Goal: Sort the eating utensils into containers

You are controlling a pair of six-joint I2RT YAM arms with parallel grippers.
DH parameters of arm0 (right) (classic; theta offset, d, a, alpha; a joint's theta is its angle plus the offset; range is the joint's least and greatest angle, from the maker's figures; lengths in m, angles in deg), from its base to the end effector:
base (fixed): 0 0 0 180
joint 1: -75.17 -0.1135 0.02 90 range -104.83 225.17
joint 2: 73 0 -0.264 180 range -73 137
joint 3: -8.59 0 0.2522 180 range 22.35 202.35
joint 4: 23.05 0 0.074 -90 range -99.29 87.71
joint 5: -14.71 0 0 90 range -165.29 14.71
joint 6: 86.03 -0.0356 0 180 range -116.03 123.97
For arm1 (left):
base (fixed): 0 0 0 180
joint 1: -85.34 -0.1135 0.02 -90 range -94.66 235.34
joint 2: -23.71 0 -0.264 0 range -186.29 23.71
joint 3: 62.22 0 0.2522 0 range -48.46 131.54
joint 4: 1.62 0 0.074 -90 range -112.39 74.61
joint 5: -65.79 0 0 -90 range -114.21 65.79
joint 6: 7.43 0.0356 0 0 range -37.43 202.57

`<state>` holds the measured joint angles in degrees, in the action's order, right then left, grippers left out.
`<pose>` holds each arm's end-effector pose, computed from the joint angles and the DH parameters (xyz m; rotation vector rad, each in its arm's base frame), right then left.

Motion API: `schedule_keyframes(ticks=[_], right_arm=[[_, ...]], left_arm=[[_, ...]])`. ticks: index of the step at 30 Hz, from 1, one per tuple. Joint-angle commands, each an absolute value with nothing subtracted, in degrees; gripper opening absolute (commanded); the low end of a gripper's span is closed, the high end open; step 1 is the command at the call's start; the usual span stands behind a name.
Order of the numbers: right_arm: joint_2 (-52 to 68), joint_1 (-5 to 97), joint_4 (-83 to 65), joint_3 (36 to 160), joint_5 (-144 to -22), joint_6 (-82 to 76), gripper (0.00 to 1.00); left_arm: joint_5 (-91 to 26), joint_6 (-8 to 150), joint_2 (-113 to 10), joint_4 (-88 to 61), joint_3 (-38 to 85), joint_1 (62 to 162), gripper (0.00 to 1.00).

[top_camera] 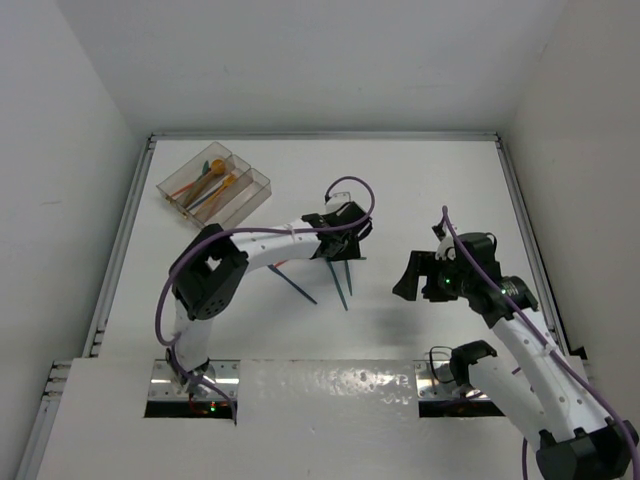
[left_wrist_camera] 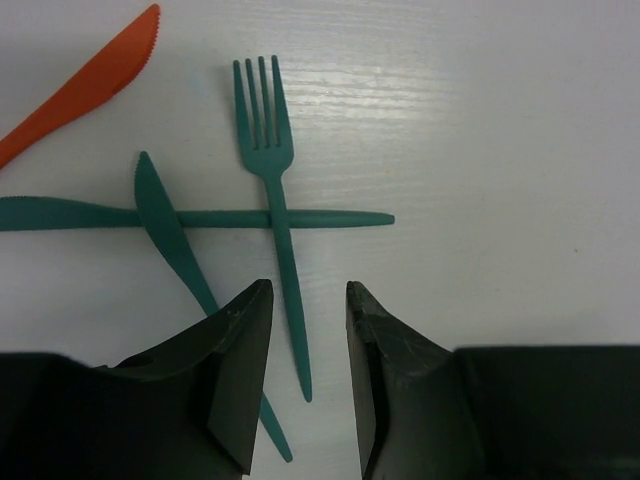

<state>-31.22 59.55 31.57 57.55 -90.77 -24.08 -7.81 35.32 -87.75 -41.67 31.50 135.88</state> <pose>0.1386 0.0486 0.2411 0.1372 2.4664 0.6686 0.2712 -0.3136 0.1908 -0.0328 2.5468 -0.3126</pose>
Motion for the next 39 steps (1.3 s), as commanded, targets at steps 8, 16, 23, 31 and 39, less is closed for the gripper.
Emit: schedule_keyframes(ticks=[8, 16, 23, 31, 39], right_arm=[[-31.43, 59.35, 31.23, 57.16, -91.99, -22.13, 0.81], [-31.08, 59.26, 31.49, 57.33, -91.99, -21.52, 0.81], [-30.64, 59.35, 31.40, 57.42, -91.64, -21.25, 0.81], [-30.64, 59.26, 31.40, 57.95, -90.49, -21.25, 0.82], [-30.11, 59.35, 29.56, 58.48, -90.23, -22.31, 0.82]], left_arm=[[0.57, 34.58, -96.17, -48.52, 41.19, 135.88, 0.34], [1.19, 35.46, -99.95, -49.66, 43.74, 134.91, 0.34], [-0.83, 36.86, -101.36, -48.78, 44.27, 133.94, 0.07], [-1.80, 40.99, -94.95, -48.61, 44.88, 133.42, 0.00], [0.50, 64.43, -76.96, -42.30, 38.58, 124.04, 0.00]])
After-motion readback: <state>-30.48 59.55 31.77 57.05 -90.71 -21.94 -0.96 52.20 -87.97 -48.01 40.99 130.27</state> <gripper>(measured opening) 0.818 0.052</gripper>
